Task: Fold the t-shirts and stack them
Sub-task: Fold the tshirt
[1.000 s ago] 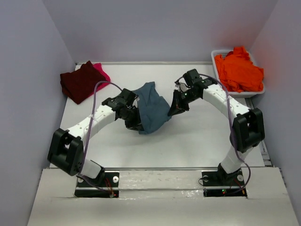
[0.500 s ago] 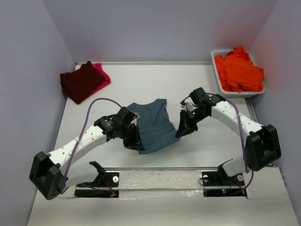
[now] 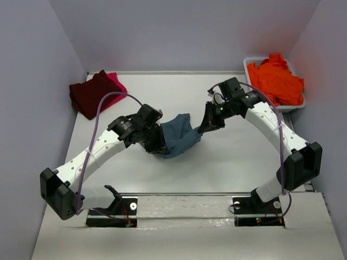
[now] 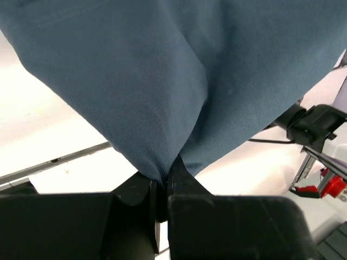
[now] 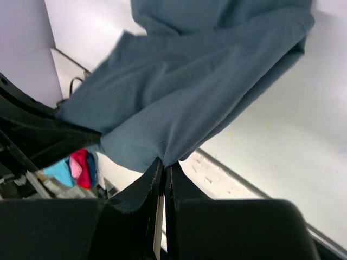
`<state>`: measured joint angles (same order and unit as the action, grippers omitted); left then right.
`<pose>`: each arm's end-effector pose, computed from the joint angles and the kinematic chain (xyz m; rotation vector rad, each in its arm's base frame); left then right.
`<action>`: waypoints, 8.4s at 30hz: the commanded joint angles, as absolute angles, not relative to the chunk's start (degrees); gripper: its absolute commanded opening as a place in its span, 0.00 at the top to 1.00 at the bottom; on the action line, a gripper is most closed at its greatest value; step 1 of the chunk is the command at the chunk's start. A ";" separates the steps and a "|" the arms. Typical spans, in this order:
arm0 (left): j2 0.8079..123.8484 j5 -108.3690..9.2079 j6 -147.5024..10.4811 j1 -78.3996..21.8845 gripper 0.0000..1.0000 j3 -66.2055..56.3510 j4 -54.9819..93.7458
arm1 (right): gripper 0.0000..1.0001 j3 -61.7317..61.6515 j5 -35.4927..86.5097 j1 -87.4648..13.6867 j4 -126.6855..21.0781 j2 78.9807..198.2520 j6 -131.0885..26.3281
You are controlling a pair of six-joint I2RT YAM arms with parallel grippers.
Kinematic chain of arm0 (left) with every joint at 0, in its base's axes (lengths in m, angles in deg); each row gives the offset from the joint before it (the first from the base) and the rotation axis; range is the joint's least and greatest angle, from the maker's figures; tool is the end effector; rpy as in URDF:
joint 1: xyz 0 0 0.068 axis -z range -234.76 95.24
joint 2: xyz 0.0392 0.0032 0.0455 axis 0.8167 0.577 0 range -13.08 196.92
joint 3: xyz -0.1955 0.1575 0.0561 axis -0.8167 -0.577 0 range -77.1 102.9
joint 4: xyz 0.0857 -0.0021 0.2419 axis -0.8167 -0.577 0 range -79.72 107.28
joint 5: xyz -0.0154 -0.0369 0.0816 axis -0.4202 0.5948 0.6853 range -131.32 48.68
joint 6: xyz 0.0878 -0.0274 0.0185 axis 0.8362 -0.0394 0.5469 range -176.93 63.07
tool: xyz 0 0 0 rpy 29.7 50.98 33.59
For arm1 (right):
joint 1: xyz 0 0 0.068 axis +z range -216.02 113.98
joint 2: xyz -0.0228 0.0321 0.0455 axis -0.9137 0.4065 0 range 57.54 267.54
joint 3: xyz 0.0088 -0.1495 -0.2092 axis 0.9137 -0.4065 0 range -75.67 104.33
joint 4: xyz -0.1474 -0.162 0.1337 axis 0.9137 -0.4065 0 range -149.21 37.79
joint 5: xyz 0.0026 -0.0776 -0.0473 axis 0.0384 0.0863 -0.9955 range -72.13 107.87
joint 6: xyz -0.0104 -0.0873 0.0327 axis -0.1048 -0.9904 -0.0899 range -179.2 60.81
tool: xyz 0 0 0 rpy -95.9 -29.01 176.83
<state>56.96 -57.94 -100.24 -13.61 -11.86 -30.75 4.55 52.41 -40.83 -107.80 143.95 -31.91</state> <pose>0.1897 -0.1979 0.2626 0.0820 2.7096 -0.9047 0.2668 0.1784 0.2681 -0.1656 2.7709 1.0793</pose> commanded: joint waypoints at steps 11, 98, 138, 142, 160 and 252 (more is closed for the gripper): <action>63.38 -58.45 -100.00 -15.03 0.94 -6.17 -27.20 | 0.93 24.60 50.21 -40.97 -105.12 162.10 -33.18; 91.26 -53.80 -91.21 -44.39 0.10 10.44 -13.22 | 0.00 55.02 45.64 -42.02 -100.37 188.59 -31.60; 98.19 -55.30 -88.48 -30.32 0.17 3.33 -22.01 | 0.93 47.36 60.93 -39.74 -101.69 198.06 -31.24; 100.21 -55.65 -89.45 -29.27 0.17 2.18 -21.48 | 0.93 54.74 61.20 -39.74 -103.27 202.89 -31.25; 102.59 -56.17 -89.54 -27.07 0.17 2.01 -21.57 | 0.87 64.06 62.07 -46.77 -91.50 211.52 -22.11; 120.78 -41.86 -86.90 -42.80 0.17 36.45 -33.69 | 0.27 10.63 57.51 -40.79 -90.00 186.73 -30.54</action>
